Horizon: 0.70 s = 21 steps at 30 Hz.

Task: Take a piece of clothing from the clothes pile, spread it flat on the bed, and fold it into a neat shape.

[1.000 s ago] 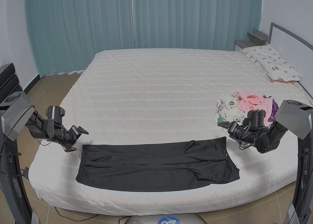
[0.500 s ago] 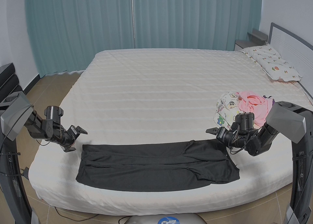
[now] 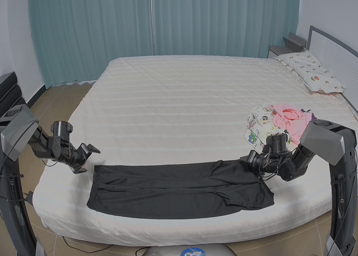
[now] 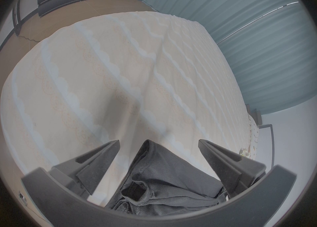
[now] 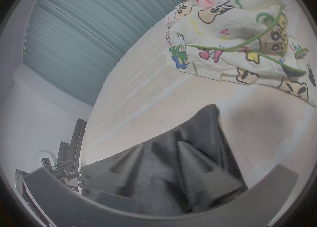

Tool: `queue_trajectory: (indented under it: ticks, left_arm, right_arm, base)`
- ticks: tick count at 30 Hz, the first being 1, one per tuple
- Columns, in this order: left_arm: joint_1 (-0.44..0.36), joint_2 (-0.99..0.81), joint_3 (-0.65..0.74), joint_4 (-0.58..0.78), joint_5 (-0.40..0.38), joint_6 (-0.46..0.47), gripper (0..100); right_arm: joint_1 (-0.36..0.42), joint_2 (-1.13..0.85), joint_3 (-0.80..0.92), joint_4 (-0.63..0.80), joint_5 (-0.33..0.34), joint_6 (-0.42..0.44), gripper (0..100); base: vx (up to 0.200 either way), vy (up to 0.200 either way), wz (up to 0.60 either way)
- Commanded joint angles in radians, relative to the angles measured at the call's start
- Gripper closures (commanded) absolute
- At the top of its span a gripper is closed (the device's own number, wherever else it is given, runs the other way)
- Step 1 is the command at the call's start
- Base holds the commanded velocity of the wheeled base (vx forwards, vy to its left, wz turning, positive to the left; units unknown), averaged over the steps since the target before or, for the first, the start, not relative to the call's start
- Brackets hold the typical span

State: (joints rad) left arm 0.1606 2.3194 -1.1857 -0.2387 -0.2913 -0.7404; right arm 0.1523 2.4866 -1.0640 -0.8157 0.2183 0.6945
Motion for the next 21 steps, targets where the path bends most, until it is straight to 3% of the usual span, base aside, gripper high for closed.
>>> queue_trajectory:
  ticks: [1, 12, 13, 21]
  left_arm:
    - [0.000, 0.002, 0.002, 0.001, 0.000, 0.000, 0]
    - [0.000, 0.002, 0.002, 0.001, 0.000, 0.000, 0]
    - [0.000, 0.002, 0.002, 0.001, 0.000, 0.000, 0]
    - [0.000, 0.002, 0.002, 0.001, 0.000, 0.000, 0]
  right_arm:
    - [-0.016, -0.015, 0.012, 0.000, -0.008, 0.000, 100]
    - [-0.020, -0.011, 0.033, -0.010, -0.010, -0.006, 100]
    - [-0.020, -0.011, 0.033, -0.010, -0.010, -0.006, 0]
    - [0.003, -0.089, 0.027, -0.054, -0.031, -0.039, 0]
  base:
    - [0.000, 0.000, 0.00]
    - [0.000, 0.000, 0.00]
    - [0.000, 0.000, 0.00]
    - [0.000, 0.000, 0.00]
